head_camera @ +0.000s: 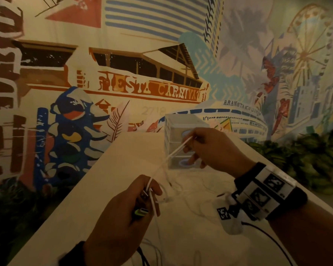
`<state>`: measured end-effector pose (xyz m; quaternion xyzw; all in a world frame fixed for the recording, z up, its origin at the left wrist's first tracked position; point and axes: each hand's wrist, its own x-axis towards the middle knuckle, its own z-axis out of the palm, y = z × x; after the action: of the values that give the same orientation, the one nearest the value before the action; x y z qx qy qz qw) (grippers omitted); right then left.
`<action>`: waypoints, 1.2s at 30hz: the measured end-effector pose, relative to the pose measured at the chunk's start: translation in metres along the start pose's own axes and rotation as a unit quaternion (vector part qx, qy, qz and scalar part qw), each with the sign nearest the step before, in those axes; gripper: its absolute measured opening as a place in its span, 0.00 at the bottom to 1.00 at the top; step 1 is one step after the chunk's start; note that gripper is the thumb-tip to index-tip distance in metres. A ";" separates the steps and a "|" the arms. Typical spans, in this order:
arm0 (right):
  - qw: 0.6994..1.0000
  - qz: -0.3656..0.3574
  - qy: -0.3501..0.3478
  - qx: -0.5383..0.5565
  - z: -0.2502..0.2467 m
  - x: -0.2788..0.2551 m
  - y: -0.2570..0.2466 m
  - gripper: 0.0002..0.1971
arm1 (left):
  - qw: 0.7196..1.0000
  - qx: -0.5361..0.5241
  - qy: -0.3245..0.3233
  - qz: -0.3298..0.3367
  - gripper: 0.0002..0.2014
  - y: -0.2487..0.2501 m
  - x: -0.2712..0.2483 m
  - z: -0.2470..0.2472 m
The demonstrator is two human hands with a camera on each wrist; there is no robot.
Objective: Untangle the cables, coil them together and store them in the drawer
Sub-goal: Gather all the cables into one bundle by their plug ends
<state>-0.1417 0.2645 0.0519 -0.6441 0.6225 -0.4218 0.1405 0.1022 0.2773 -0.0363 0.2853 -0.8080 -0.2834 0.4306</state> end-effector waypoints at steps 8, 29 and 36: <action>0.997 0.069 -0.045 0.004 -0.008 0.004 0.011 0.32 | 0.998 -0.050 0.029 -0.040 0.11 -0.010 0.009 0.008; 0.971 -0.003 -0.237 -0.014 0.000 -0.070 0.038 0.17 | 0.999 -0.008 0.029 0.009 0.13 -0.005 0.001 0.009; 0.944 -0.025 -0.313 -0.102 0.001 -0.092 0.046 0.14 | 1.000 -0.002 0.017 0.015 0.14 0.001 -0.006 0.010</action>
<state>-0.1609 0.3402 -0.0150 -0.7696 0.5709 -0.1363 0.2513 0.0960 0.2844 -0.0435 0.2768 -0.8042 -0.2737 0.4491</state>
